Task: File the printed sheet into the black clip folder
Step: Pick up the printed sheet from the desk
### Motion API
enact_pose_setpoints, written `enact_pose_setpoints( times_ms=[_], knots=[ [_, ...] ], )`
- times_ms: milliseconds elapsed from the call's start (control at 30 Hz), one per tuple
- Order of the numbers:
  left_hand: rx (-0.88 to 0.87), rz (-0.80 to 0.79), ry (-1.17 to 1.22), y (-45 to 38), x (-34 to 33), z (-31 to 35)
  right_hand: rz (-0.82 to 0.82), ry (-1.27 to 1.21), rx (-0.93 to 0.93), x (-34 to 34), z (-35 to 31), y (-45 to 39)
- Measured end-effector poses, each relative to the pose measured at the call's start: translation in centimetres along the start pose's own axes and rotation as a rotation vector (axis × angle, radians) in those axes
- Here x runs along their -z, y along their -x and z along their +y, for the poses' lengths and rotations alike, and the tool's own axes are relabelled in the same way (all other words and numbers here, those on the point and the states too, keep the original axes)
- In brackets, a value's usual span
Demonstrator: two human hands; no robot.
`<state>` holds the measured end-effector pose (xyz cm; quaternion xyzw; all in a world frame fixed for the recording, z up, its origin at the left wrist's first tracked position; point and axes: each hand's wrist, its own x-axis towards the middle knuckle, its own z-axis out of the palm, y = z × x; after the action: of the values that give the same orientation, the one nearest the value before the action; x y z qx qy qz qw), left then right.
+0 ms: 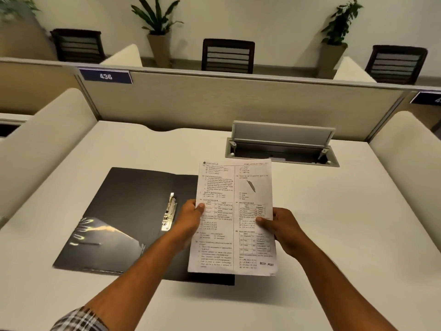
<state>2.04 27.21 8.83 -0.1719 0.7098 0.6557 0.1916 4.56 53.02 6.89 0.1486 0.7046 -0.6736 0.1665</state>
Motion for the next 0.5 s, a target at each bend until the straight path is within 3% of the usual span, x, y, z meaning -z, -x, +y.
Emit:
enact_pose_setpoints(
  times_ms=[200, 367, 500],
  knots=[
    [0.016, -0.08, 0.02, -1.6, 4.5, -0.3, -0.082, -0.071, -0.062, -4.0, -0.3, -1.0],
    [0.004, -0.101, -0.03, -3.5, 7.3, -1.4, -0.009, -0.067, -0.112, -7.2, 0.7, -2.8],
    [-0.089, -0.058, -0.242, -5.8, 9.7, -3.1, -0.039, -0.119, -0.17, -8.4, 1.7, -4.1]
  ],
)
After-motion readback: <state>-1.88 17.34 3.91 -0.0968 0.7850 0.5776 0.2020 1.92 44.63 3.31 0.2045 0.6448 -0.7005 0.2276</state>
